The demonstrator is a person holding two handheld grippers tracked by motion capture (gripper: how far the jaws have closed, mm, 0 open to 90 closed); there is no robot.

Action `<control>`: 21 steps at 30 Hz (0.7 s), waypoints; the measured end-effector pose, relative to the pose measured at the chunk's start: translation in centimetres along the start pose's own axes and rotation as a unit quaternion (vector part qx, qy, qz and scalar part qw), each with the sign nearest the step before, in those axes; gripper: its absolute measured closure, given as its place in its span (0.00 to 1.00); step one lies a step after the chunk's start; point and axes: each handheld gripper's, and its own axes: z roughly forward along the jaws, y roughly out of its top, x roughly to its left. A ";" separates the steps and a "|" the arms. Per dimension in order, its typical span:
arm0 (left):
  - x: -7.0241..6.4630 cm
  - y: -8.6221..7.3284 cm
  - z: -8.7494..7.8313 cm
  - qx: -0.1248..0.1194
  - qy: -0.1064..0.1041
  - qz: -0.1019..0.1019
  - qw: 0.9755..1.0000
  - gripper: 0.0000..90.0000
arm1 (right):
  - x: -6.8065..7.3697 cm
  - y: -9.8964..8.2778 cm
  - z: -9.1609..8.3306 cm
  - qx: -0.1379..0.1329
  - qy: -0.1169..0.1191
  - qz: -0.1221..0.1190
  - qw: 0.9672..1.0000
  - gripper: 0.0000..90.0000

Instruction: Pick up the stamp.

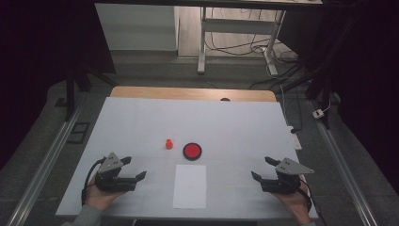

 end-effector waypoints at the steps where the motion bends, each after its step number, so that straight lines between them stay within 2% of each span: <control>1: 0.0 0.0 0.0 -0.002 0.000 -0.001 1.000 0.20 | 0.0 0.0 0.0 0.003 0.001 0.000 1.000 0.25; 7: 0.1 -0.1 0.0 -0.003 -0.005 0.002 1.000 0.21 | 0.0 -0.1 0.0 0.001 0.000 0.005 1.000 0.26; 21: 0.2 0.0 0.1 -0.002 0.002 0.007 1.000 0.21 | 0.2 -0.3 0.2 0.011 0.007 0.007 1.000 0.28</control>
